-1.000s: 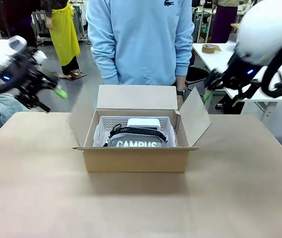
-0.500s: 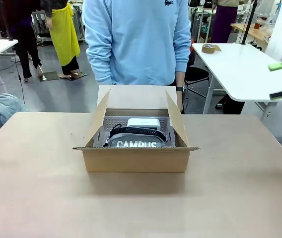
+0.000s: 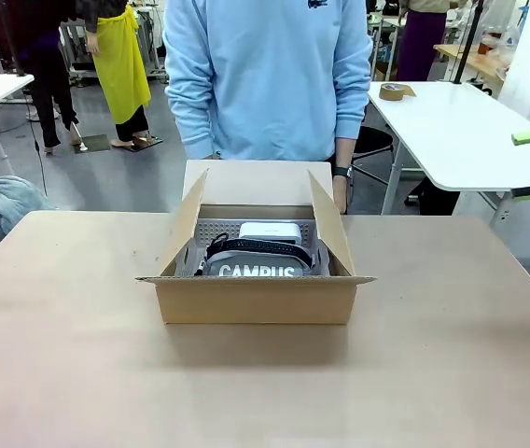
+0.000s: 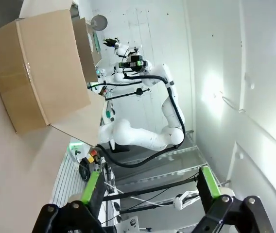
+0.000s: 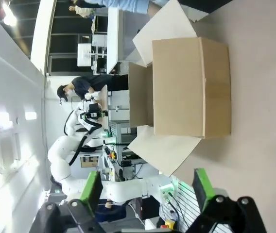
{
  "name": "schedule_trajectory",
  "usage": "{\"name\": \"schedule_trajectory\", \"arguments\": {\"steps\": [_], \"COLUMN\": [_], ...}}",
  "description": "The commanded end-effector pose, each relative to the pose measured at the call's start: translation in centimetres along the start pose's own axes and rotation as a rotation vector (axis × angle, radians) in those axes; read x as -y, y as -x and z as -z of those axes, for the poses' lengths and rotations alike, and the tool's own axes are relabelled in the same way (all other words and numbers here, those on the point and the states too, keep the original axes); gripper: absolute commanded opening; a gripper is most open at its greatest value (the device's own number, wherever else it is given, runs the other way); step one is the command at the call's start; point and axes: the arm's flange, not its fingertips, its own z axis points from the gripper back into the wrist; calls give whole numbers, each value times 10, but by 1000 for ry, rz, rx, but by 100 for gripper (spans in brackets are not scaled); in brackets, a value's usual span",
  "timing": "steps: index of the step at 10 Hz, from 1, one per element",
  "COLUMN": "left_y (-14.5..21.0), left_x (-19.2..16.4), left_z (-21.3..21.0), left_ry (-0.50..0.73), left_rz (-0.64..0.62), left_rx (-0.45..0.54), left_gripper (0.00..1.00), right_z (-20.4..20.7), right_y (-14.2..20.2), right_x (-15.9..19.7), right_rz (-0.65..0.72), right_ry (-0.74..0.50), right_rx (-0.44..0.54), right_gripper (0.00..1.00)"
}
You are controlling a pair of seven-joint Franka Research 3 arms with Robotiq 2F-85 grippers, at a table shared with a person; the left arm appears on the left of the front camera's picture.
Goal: Pack the gift set into the box.
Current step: Lift both hands away from the flaps of the Package Box, then press and hold the closed box until the human finishes sealing it.
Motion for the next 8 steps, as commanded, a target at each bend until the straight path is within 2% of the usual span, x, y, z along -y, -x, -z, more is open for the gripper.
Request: {"name": "schedule_trajectory", "arguments": {"steps": [1, 8], "left_y": [4, 4], "left_x": [0, 0], "left_z": [-1, -1], "left_ry": [-25, -25], "left_rz": [5, 5], "left_rx": [-9, -9], "left_gripper": [100, 100], "right_z": [-7, -7], "right_y": [-1, -1], "right_x": [0, 0], "right_rz": [-19, -19], "right_ry": [-15, -15], "right_rx": [4, 4], "right_gripper": [100, 100]}}
